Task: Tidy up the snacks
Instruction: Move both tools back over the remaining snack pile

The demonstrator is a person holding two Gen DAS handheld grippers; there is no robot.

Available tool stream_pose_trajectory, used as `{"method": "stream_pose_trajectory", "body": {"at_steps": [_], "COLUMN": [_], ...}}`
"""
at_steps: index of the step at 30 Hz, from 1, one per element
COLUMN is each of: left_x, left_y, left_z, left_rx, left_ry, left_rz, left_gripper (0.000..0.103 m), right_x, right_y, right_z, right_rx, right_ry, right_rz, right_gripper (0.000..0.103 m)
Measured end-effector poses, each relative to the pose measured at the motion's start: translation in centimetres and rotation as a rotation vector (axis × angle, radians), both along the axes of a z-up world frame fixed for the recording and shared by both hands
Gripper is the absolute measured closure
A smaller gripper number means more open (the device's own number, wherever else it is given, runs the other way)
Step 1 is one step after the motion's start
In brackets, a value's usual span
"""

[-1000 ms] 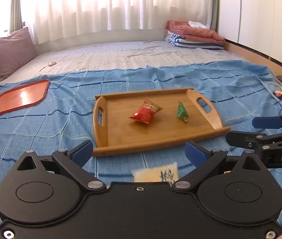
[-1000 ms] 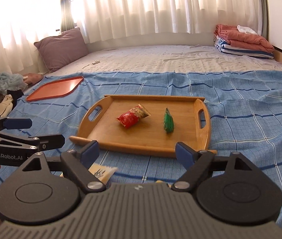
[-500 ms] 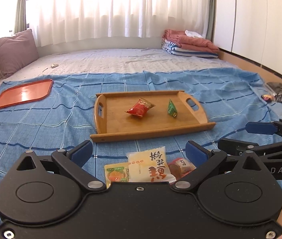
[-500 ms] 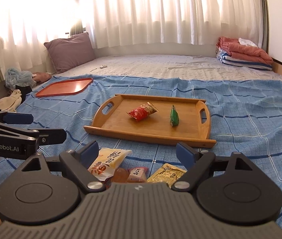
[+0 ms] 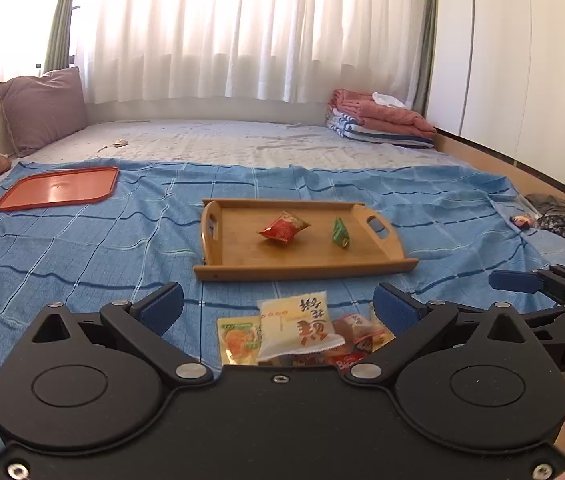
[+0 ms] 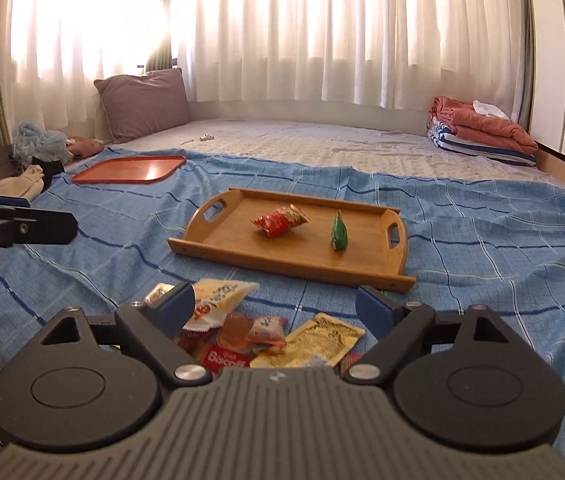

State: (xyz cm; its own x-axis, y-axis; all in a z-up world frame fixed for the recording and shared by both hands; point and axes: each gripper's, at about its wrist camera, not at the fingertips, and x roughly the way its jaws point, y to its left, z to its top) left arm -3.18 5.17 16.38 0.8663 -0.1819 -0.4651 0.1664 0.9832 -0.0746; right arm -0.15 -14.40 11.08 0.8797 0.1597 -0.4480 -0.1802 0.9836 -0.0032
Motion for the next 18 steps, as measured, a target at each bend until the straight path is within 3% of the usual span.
{"method": "stream_pose_trajectory", "body": {"at_steps": [10,18], "left_x": [0.9,3.7], "left_y": [-0.5,-1.0], "left_z": [-8.1,-12.1], "left_rx": [0.041,0.063], "left_ry": [0.061,0.097], "left_rz": [0.05,0.082], "left_gripper": [0.001,0.001], "right_x": [-2.1,-0.9], "right_y": [0.6,2.1], "right_z": [-6.1,-10.2], "right_rx": [-0.004,-0.013], "right_ry": [-0.078,-0.014], "right_rz": [-0.148,-0.161], "right_gripper": [0.011,0.01]}}
